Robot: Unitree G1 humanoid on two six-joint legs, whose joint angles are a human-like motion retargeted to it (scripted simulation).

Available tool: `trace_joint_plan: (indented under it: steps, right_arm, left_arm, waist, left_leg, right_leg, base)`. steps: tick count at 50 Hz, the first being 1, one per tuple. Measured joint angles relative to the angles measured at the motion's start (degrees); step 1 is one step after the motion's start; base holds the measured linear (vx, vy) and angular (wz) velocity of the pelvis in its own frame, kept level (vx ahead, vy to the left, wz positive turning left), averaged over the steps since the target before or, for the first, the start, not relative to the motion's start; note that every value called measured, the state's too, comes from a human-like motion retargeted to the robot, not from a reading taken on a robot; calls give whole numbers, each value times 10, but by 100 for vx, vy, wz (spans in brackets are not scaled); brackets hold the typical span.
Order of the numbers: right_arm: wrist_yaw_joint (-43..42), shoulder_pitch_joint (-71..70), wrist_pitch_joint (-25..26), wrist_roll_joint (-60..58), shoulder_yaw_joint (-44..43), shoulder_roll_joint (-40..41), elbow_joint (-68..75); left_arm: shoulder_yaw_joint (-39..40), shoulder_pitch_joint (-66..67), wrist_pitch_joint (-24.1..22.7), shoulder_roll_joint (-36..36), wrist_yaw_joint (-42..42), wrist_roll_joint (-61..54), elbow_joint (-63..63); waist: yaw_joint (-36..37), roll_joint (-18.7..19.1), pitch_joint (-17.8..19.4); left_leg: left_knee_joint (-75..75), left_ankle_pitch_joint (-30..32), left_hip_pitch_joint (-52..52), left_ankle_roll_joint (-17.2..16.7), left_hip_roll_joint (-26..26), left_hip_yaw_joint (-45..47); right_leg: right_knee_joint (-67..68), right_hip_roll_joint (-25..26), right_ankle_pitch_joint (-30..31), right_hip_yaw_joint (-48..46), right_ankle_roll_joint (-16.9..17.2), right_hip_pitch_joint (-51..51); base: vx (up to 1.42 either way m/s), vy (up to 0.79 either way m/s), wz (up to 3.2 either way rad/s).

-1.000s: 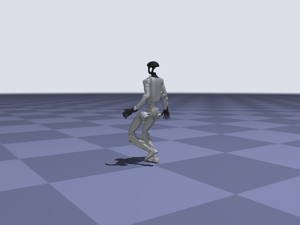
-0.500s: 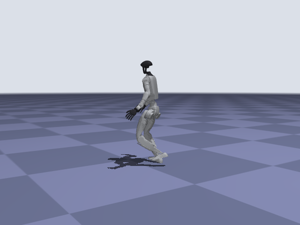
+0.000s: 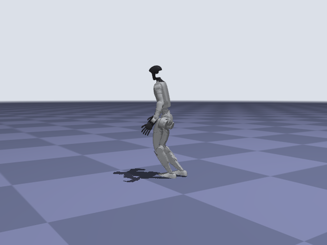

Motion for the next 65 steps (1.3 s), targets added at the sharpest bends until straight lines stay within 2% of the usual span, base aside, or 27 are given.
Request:
trace_joint_plan:
  steps: [3,6,10,18,24,28,32,37,40,42,43,46,48,51,53,55,57,58,62,65]
  right_arm:
    - [-13,-5,-8,-5,-6,-10,-30]
    - [-22,-5,-14,-6,-14,-22,-57]
    - [-23,9,-17,-2,-31,-35,-77]
    - [-20,54,-12,12,-59,-32,-23]
    - [-6,73,0,35,-66,-20,52]
    - [8,74,6,53,-63,-11,86]
    - [20,68,8,64,-54,-2,97]
    - [27,68,11,75,-41,6,100]
    - [29,60,21,78,-36,4,109]
    - [29,53,27,75,-35,-3,123]
    - [27,55,29,72,-35,-6,129]
    - [20,60,31,59,-36,-12,152]
    - [19,57,31,51,-33,-14,168]
    - [31,42,29,50,-25,-11,186]
    - [43,37,27,51,-17,-7,187]
    - [59,19,27,58,-13,0,182]
    - [66,19,25,61,-5,4,171]
    - [69,18,23,62,0,5,165]
    - [72,12,15,69,12,5,137]
    - [67,12,10,71,15,2,117]
  left_arm:
    - [14,9,-5,-17,-3,-4,10]
    - [16,15,-4,-37,-19,-3,24]
    - [5,21,3,-62,-51,5,44]
    - [-27,37,14,-80,-92,26,55]
    - [-51,44,19,-78,-109,28,45]
    - [-74,38,19,-70,-121,27,29]
    - [-94,26,15,-62,-130,28,10]
    - [-117,15,12,-57,-139,33,-10]
    - [-123,4,17,-50,-145,37,-17]
    - [-124,-3,23,-53,-147,40,-15]
    - [-127,-3,23,-56,-146,42,-12]
    - [-134,-3,20,-63,-141,47,-7]
    - [-141,-9,17,-63,-136,49,-7]
    - [-148,-34,13,-56,-128,51,-8]
    - [-150,-46,13,-52,-123,52,-7]
    - [-145,-72,16,-44,-117,50,7]
    - [-141,-69,20,-44,-111,46,18]
    - [-138,-65,22,-43,-108,43,26]
    - [-120,-46,31,-37,-99,32,59]
    - [-103,-28,35,-30,-101,25,78]
  waist:
    - [20,37,-16]
    - [34,67,-27]
    - [45,93,-45]
    - [50,108,-67]
    - [44,111,-69]
    - [27,101,-63]
    - [10,95,-52]
    - [-10,96,-41]
    - [-17,118,-44]
    - [-15,176,-46]
    - [-19,193,-50]
    - [-42,216,-59]
    - [-57,207,-58]
    - [-70,153,-44]
    - [-69,124,-25]
    - [-69,78,-15]
    - [-62,56,9]
    - [-56,46,19]
    - [-27,15,46]
    - [-3,-1,51]
  left_leg:
    - [128,-26,-80,-8,85,13]
    - [222,-27,-133,-14,158,22]
    - [267,-34,-173,-3,221,49]
    - [247,-22,-169,18,220,95]
    - [197,-21,-126,30,173,86]
    - [137,5,-93,19,125,77]
    - [120,35,-68,-4,108,67]
    - [270,6,-36,15,163,73]
    - [410,7,12,23,227,59]
    - [469,35,60,-14,294,19]
    - [468,55,88,-36,300,8]
    - [371,84,165,-90,258,-18]
    - [259,63,207,-101,204,-27]
    - [61,18,262,-70,101,-23]
    - [-3,-10,277,-47,68,-5]
    - [-145,20,305,-13,-3,-7]
    - [-161,25,306,-5,-19,-13]
    - [-163,28,303,-3,-24,-13]
    - [-161,37,279,12,-46,-27]
    - [-147,37,257,24,-60,-50]
  right_leg:
    - [-53,57,1,-12,-18,-4]
    - [-73,98,9,-20,-30,-12]
    - [-93,125,22,-29,-39,-21]
    - [-84,112,22,-29,-41,-20]
    - [-67,95,22,-21,-40,-3]
    - [-40,68,26,-19,-34,-2]
    - [-13,50,32,-26,-34,-10]
    - [36,45,34,-44,-49,-35]
    - [29,87,39,-62,-74,-40]
    - [-37,167,75,-90,-97,-16]
    - [-55,188,88,-98,-101,-12]
    - [-88,210,121,-121,-99,-13]
    - [-88,194,132,-130,-88,-25]
    - [-51,131,126,-122,-64,-61]
    - [-23,98,129,-116,-48,-86]
    - [0,66,149,-73,-14,-138]
    - [21,71,153,-22,17,-159]
    - [36,66,149,-9,20,-164]
    - [110,28,134,17,11,-157]
    - [144,-5,121,23,4,-122]
  base:
    - [-28,-7,-57]
    - [-21,-7,-41]
    - [-12,-3,-5]
    - [-4,2,23]
    - [-2,2,25]
    - [-8,-3,41]
    - [-17,-9,43]
    - [-25,-13,55]
    - [-23,-17,27]
    - [-26,-19,-17]
    - [-29,-14,3]
    - [-32,-8,35]
    - [-34,-3,63]
    - [-38,3,75]
    - [-50,8,75]
    - [-48,13,79]
    - [-49,6,62]
    - [-46,4,33]
    - [-33,3,27]
    - [-17,0,45]
